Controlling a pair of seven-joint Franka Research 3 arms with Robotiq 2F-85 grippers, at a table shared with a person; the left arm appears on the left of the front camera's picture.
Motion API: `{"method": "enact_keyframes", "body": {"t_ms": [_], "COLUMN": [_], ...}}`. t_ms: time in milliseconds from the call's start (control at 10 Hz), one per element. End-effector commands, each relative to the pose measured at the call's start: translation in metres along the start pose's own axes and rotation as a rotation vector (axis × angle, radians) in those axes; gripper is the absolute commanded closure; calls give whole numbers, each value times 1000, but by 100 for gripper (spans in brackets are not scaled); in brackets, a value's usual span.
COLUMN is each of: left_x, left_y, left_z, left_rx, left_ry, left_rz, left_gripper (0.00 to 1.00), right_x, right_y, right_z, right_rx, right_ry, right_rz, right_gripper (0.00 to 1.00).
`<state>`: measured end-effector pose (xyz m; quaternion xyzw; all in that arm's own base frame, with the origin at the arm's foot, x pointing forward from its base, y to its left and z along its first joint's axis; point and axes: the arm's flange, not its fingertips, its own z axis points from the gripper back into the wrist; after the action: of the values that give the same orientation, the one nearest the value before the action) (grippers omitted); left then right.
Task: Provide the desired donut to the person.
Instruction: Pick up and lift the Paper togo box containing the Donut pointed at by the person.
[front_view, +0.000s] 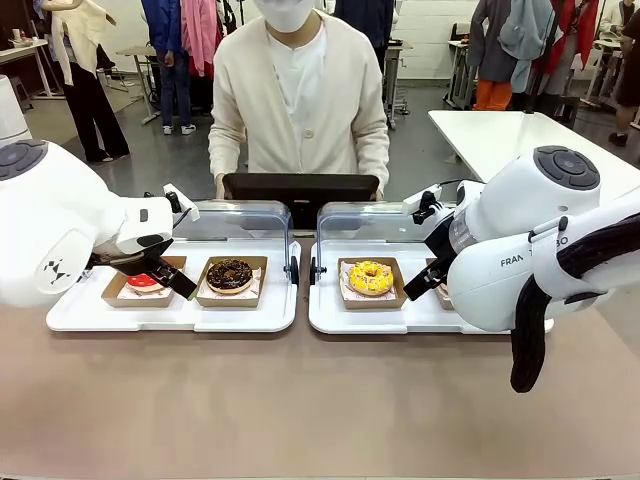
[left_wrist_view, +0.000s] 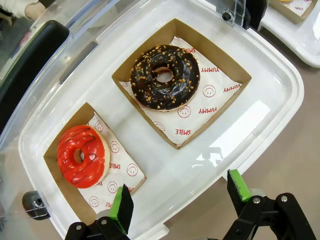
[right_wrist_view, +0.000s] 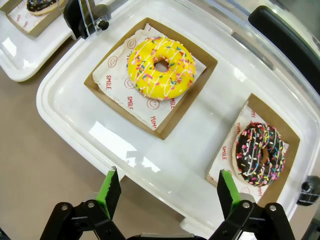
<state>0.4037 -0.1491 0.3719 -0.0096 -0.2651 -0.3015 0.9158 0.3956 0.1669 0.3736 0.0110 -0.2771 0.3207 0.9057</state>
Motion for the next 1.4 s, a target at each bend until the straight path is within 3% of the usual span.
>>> {"method": "enact_keyframes", "body": {"t_ms": [0,300,700,800,900,1300], "left_x": [2,45,87,85,81,83], "left_y": [3,10,-3,-9,-1,-3], "left_z": [2,79,185,196,181,188], "left_rx": [22,16,41,118,22,38], "left_ry": [46,63,69,84,57,73], "left_rz": [15,6,-42,-46,-51,-57], "left_gripper": [0,0,0,0,0,0], "right_x": [4,45,82,83,76,79], "right_y": [-2,-7,5,6,4,7], "right_z": [4,79,193,202,189,198], "right_rx": [39,35,-19,-70,18,0], "right_ry": [52,151,169,179,156,170], "right_rz": [-48,-97,-101,-91,-83,-84], "right_gripper": [0,0,0,0,0,0]}}
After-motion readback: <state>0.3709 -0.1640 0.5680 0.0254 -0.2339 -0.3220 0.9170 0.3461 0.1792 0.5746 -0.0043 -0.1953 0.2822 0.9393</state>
